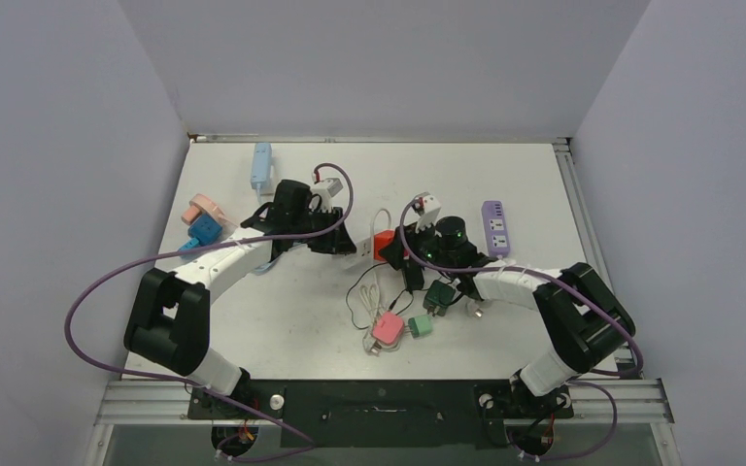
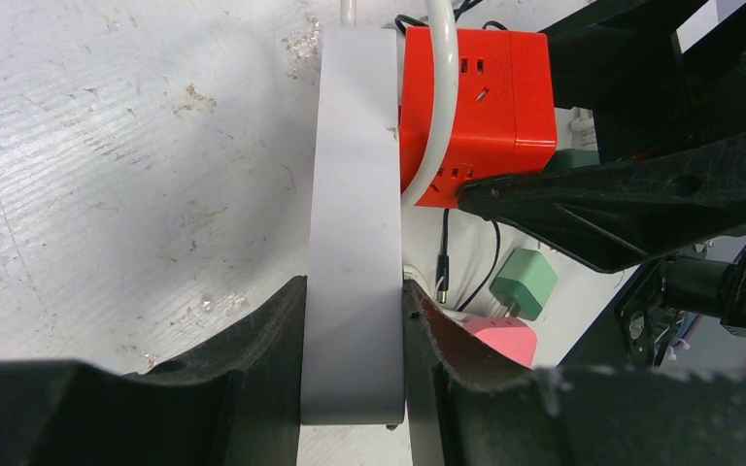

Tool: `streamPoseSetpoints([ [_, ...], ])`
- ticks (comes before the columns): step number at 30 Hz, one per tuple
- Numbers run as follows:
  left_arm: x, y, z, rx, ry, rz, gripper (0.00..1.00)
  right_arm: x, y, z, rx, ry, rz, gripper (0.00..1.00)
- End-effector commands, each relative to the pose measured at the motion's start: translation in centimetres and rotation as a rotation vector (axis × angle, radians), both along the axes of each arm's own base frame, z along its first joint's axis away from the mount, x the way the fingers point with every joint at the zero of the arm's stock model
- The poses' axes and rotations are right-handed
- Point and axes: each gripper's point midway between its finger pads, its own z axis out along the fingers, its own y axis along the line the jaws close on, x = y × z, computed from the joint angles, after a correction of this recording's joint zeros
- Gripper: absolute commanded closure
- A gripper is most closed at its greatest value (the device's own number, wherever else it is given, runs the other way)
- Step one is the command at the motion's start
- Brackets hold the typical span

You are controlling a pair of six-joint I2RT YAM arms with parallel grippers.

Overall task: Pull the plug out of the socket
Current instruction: Remove the plug from the socket.

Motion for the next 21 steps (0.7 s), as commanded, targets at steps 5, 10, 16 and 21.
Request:
streamPoseSetpoints([
  [5,1.3,-1.2,3.8,-0.042,-0.119,-0.034,1.0,1.3,-0.8,3.7,0.154,-0.04,0.048,0.88],
  [10,0.8,-1.5,4.4,-0.056,-0.134,-0.078,1.0,1.2,-0.9,3.6,0.189,-0.012,0.082,0.9],
  [16,0.7,-1.5,4.5,-0.058,-0.135,-0.086,1.0,1.1,-0.8,3.4,0.194,-0.006,0.098,0.91],
  [21,1.1,-0.7,4.0,-0.02,-0.124,-0.034,1.0,1.4,-1.4,3.2,0.166,-0.033,0.046,0.94],
])
